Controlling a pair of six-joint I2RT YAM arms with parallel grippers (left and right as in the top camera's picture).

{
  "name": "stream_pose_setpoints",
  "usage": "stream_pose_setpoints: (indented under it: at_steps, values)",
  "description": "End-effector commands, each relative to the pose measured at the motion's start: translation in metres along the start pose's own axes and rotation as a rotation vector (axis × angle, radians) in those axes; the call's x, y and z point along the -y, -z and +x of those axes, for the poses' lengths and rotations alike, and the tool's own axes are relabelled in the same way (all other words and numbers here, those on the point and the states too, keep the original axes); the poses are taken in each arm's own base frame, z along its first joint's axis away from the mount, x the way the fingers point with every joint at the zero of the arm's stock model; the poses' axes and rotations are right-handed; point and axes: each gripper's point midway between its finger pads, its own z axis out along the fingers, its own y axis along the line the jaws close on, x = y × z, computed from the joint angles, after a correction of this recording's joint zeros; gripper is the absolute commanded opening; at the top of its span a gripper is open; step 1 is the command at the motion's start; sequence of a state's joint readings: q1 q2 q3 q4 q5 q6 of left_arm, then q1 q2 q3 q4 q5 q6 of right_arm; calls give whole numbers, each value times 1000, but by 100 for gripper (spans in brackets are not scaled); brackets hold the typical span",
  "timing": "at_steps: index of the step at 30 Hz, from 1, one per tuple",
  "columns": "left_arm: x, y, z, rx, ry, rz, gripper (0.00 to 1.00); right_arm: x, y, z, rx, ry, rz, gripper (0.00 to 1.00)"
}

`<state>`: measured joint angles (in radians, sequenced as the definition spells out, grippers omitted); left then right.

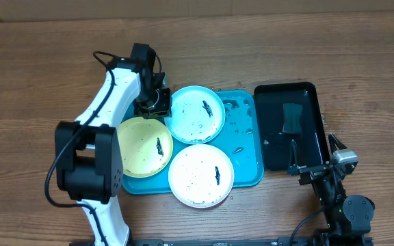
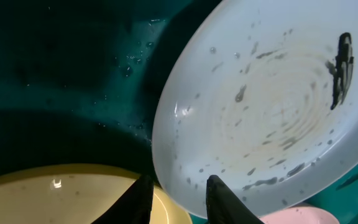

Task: Clean dirty plates on tray and stack at the side
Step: 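Move the left gripper to the rim of the light blue plate and grasp it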

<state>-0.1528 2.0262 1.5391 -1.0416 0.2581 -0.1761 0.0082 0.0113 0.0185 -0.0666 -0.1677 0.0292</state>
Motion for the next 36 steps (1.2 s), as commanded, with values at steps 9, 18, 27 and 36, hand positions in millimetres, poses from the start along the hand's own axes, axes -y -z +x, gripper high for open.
stream_pose_setpoints:
  at_steps: [9,18,27,36]
  values:
    - [-11,-10,-8,30,-47,-131,30,5,0,16,-110,-114,34,100]
    - [-1,-15,-14,62,-78,-124,22,12,-2,-77,-233,-127,145,100]
    - [-3,-22,-11,56,-78,-128,24,15,-31,-91,-747,-197,211,100]
    - [-8,-22,-13,62,-78,-154,24,-9,-68,-39,-1051,-346,61,100]
